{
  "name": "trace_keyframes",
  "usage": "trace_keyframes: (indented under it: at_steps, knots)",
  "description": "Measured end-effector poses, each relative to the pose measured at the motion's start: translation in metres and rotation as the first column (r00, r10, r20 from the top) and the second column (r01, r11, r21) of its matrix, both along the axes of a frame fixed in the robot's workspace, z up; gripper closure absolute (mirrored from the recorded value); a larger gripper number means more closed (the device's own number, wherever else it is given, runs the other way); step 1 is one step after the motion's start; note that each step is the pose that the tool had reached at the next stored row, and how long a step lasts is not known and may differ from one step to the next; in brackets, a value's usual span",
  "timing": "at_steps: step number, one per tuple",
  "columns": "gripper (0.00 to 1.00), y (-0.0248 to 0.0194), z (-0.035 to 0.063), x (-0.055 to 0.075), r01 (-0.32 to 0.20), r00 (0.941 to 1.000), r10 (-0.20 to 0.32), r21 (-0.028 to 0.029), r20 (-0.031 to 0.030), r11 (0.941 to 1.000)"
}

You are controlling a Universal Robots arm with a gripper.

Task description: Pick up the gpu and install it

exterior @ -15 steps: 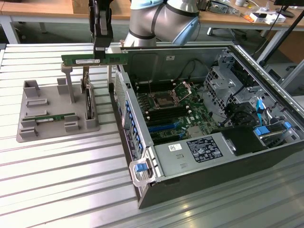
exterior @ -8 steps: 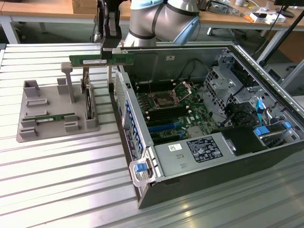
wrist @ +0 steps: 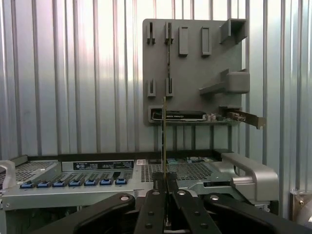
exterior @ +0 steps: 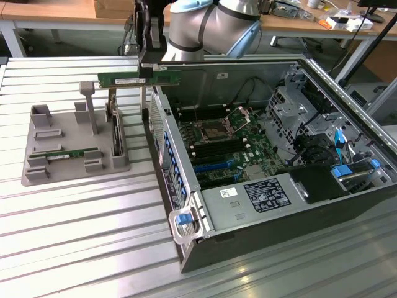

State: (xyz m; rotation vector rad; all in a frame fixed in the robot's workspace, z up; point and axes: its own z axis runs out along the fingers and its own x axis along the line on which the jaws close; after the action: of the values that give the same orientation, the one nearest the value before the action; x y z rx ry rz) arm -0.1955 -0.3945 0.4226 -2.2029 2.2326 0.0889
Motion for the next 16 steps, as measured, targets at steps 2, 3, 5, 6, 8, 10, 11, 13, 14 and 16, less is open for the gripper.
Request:
trace_keyframes:
  at_steps: [2, 3, 5, 6, 8, 10, 11, 13, 14, 16]
  knots:
    - [0.88, 0.0, -0.0003, 0.002, 0.0, 1.0, 0.0, 0.0, 0.0, 1.0]
    - [0.88, 0.0, -0.0005, 0.004, 0.0, 1.0, 0.0, -0.0001, 0.0, 1.0]
    - [0.88, 0.0, -0.001, 0.008, 0.0, 1.0, 0.0, -0.0001, 0.0, 1.0]
    - [0.88, 0.0, -0.0012, 0.009, 0.0, 1.0, 0.0, -0.0002, 0.0, 1.0]
    - [0.88, 0.0, -0.0016, 0.012, 0.0, 1.0, 0.0, -0.0002, 0.0, 1.0]
    - [0.88, 0.0, -0.002, 0.014, 0.0, 1.0, 0.0, -0.0003, 0.0, 1.0]
    - [0.88, 0.0, -0.0023, 0.016, 0.0, 1.0, 0.0, -0.0002, 0.0, 1.0]
    - [0.88, 0.0, -0.0026, 0.019, 0.0, 1.0, 0.0, -0.0003, 0.0, 1.0]
    - [0.88, 0.0, -0.0029, 0.021, 0.0, 1.0, 0.0, -0.0003, 0.0, 1.0]
    - [0.88, 0.0, -0.0034, 0.026, 0.0, 1.0, 0.0, -0.0004, 0.0, 1.0]
